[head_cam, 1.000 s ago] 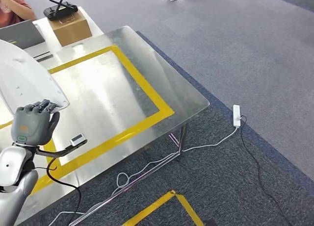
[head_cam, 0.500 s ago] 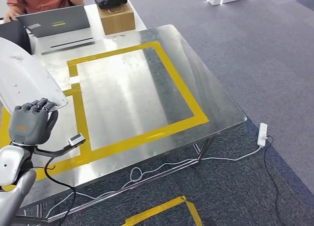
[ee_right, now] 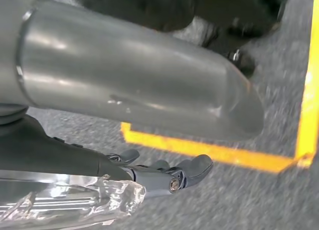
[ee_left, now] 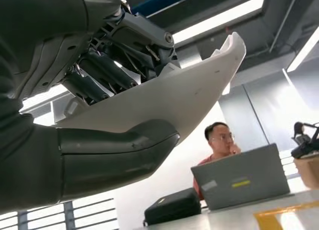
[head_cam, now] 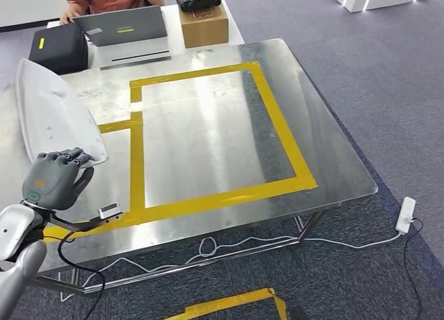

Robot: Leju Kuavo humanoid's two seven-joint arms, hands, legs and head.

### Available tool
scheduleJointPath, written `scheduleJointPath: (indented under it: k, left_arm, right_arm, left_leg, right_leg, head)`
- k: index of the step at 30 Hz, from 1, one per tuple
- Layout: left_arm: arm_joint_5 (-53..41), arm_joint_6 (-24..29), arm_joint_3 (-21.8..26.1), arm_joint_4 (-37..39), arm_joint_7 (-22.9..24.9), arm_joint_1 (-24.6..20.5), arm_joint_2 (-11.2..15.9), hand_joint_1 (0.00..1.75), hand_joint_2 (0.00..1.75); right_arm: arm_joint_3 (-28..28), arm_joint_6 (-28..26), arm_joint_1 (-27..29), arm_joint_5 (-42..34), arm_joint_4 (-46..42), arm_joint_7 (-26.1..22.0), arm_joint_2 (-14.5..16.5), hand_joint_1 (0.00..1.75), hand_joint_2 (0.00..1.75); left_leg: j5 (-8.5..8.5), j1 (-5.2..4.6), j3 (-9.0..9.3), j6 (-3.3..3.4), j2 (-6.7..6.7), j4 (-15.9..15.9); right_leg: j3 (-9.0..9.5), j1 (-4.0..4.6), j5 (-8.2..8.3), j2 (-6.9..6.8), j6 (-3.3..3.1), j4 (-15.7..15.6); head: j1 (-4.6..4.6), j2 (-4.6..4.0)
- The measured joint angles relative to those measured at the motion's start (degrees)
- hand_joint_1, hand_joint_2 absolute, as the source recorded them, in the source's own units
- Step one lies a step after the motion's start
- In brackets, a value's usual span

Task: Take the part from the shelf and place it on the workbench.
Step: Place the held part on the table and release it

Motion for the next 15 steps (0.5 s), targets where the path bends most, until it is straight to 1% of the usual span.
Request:
scheduleJointPath:
  k: [1, 2, 3, 4, 5, 6, 7, 8, 9, 10, 12, 15]
  left_arm:
    - [0.41, -0.84, -0.33, 0.08, -0.38, -0.19, 0.29, 1.75, 1.75]
    - [0.63, -1.27, -0.62, 0.17, -0.59, -0.28, 0.5, 1.75, 1.75]
    - [0.77, -1.46, -0.85, 0.26, -0.71, -0.29, 0.66, 1.75, 1.75]
    - [0.86, -1.57, -1.06, 0.35, -0.78, -0.31, 0.84, 1.75, 1.75]
    - [0.91, -1.62, -1.26, 0.41, -0.82, -0.37, 1.02, 1.75, 1.75]
    - [0.95, -1.64, -1.47, 0.44, -0.82, -0.48, 1.22, 1.75, 1.75]
    - [0.96, -1.64, -1.68, 0.46, -0.82, -0.64, 1.4, 1.75, 1.75]
    - [0.97, -1.64, -1.86, 0.47, -0.82, -0.86, 1.56, 1.75, 1.75]
    - [0.99, -1.65, -2.0, 0.48, -0.82, -1.03, 1.67, 1.75, 1.75]
    - [0.99, -1.66, -2.1, 0.49, -0.82, -1.14, 1.76, 1.75, 1.75]
    - [0.99, -1.68, -2.2, 0.51, -0.82, -1.17, 1.9, 1.75, 1.75]
    - [1.01, -2.13, -2.45, 0.57, -0.82, -1.29, 2.05, 1.75, 1.75]
  right_arm:
    - [-0.06, 0.27, 0.11, -0.08, -0.02, -0.07, 0.01, 0.0, 0.0]
    - [-0.14, 0.43, 0.24, -0.12, -0.02, -0.09, 0.01, 0.0, 0.0]
    - [-0.22, 0.45, 0.34, -0.14, -0.02, -0.1, 0.01, 0.0, 0.0]
    - [-0.31, 0.47, 0.37, -0.16, -0.02, -0.1, 0.01, 0.0, 0.0]
    - [-0.36, 0.48, 0.35, -0.16, -0.03, -0.1, 0.01, 0.0, 0.0]
    - [-0.38, 0.51, 0.31, -0.16, -0.04, -0.11, 0.01, 0.0, 0.0]
    - [-0.39, 0.55, 0.26, -0.16, -0.05, -0.11, 0.02, 0.0, 0.0]
    - [-0.41, 0.58, 0.24, -0.16, -0.09, -0.11, 0.02, 0.0, 0.0]
    - [-0.43, 0.61, 0.24, -0.16, -0.13, -0.11, 0.03, 0.0, 0.0]
    - [-0.45, 0.63, 0.25, -0.16, -0.16, -0.11, 0.03, 0.0, 0.0]
    - [-0.48, 0.64, 0.27, -0.16, -0.24, -0.11, 0.03, 0.0, 0.0]
    - [-0.5, 0.68, 0.24, -0.19, -0.31, -0.11, 0.03, 0.0, 0.0]
  left_leg:
    - [-1.78, 0.08, -1.88, -0.21, 1.07, 3.92]
    - [-2.93, 0.18, -3.5, -0.35, 1.57, 7.22]
    - [-3.1, 0.29, -4.37, -0.43, 1.76, 8.94]
    - [-2.18, 0.36, -4.18, -0.45, 1.81, 8.52]
    - [-0.4, 0.4, -2.95, -0.39, 1.83, 6.08]
    - [1.73, 0.41, -0.95, -0.24, 1.9, 2.24]
    - [3.22, 0.31, 1.07, -0.07, 2.02, -1.6]
    - [4.04, 0.23, 2.66, 0.11, 2.13, -4.68]
    - [4.26, 0.17, 3.55, 0.15, 2.22, -6.55]
    - [4.0, 0.09, 3.79, 0.11, 2.22, -7.18]
    - [3.95, 0.06, 3.76, 0.02, 2.16, -7.41]
    - [3.87, -0.07, 3.76, 0.26, 2.15, -7.39]
  right_leg:
    - [0.01, 0.08, -0.05, -0.41, -0.17, 0.0]
    - [0.01, 0.14, -0.12, -0.8, -0.24, 0.02]
    - [0.03, 0.17, -0.18, -1.15, -0.27, 0.03]
    - [0.08, 0.19, -0.25, -1.41, -0.27, 0.04]
    - [0.2, 0.2, -0.33, -1.61, -0.22, 0.04]
    - [0.34, 0.22, -0.45, -1.76, -0.12, 0.04]
    - [0.43, 0.34, -0.61, -1.87, 0.07, 0.11]
    - [0.42, 0.46, -0.77, -1.95, 0.27, 0.21]
    - [0.32, 0.61, -0.91, -2.0, 0.29, 0.34]
    - [0.19, 0.73, -1.03, -2.05, 0.27, 0.45]
    - [0.15, 0.7, -1.06, -2.11, 0.08, 0.38]
    - [0.35, 0.59, -0.88, -2.15, 0.39, -0.03]
  head:
    - [-0.08, 0.0]
    - [-0.08, 0.0]
    - [-0.08, 0.0]
    - [-0.08, 0.0]
    - [-0.09, 0.0]
    - [-0.08, 0.0]
    - [-0.09, 0.0]
    - [-0.07, 0.0]
    - [-0.01, 0.0]
    - [0.03, 0.0]
    - [0.11, 0.0]
    - [0.1, 0.0]
